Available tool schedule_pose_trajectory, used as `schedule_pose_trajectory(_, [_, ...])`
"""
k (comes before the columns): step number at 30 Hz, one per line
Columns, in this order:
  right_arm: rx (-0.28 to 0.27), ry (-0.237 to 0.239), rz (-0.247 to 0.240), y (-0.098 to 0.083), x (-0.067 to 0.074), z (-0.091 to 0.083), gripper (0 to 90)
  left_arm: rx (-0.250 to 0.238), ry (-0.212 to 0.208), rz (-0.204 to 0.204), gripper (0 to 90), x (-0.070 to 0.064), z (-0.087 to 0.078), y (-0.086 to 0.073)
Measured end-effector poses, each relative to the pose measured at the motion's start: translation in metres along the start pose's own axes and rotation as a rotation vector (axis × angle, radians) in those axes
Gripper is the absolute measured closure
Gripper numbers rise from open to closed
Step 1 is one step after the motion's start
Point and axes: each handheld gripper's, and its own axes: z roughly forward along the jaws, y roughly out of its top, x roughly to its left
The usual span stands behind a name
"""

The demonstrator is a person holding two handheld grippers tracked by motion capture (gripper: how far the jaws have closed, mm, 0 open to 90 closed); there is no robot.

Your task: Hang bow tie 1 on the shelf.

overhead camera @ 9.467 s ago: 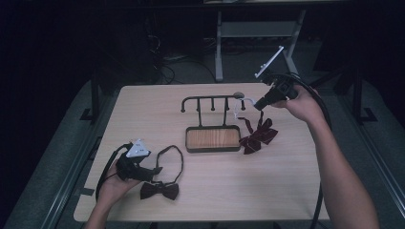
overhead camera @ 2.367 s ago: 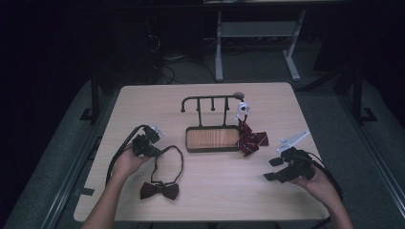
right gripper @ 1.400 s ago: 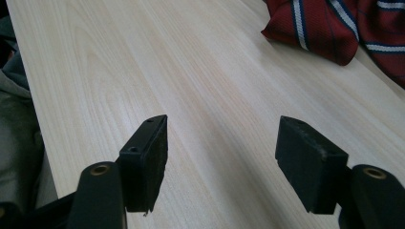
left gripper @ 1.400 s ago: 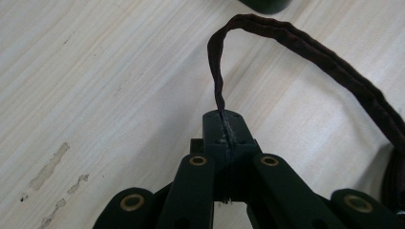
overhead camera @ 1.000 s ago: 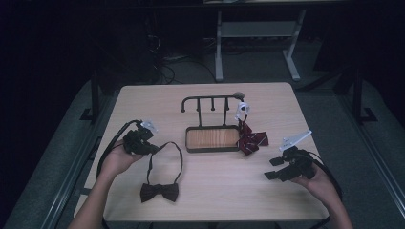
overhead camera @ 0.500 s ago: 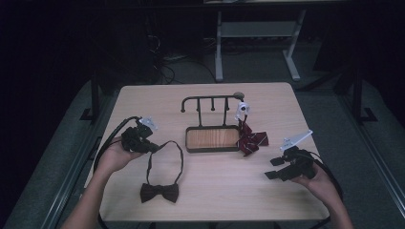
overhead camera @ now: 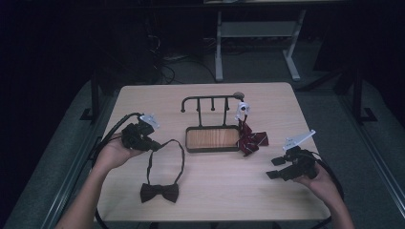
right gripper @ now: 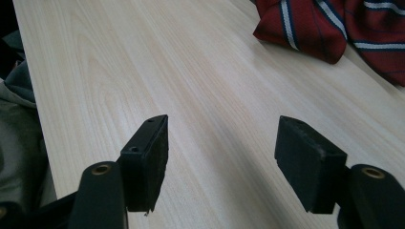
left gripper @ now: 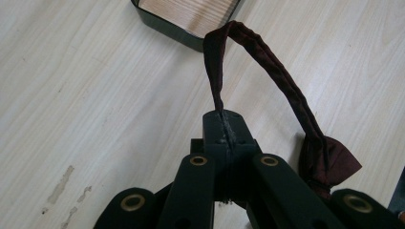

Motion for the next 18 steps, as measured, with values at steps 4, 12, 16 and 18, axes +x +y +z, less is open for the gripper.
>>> schedule_pose_trajectory(4, [-0.01,-0.002,-0.001,-0.001,-0.002,-0.002,35.7,-0.001,-0.002,0.014,90.0,-0.002,-0.005,0.002])
schedule_pose_trajectory(12, [-0.002,-0.001,-0.005,-0.001,0.0,-0.001,35.7,-0.021,-0.017,0.032,90.0,-0.004,-0.02,0.009])
schedule_pose_trajectory(16, [0.006,-0.007,-0.008,0.0,0.0,0.0,35.7,-0.037,-0.022,0.036,90.0,-0.005,-0.027,0.012])
schedule_pose_trajectory(18, [0.005,-0.009,-0.011,0.0,0.0,0.001,35.7,-0.043,-0.027,0.038,90.0,-0.005,-0.03,0.013])
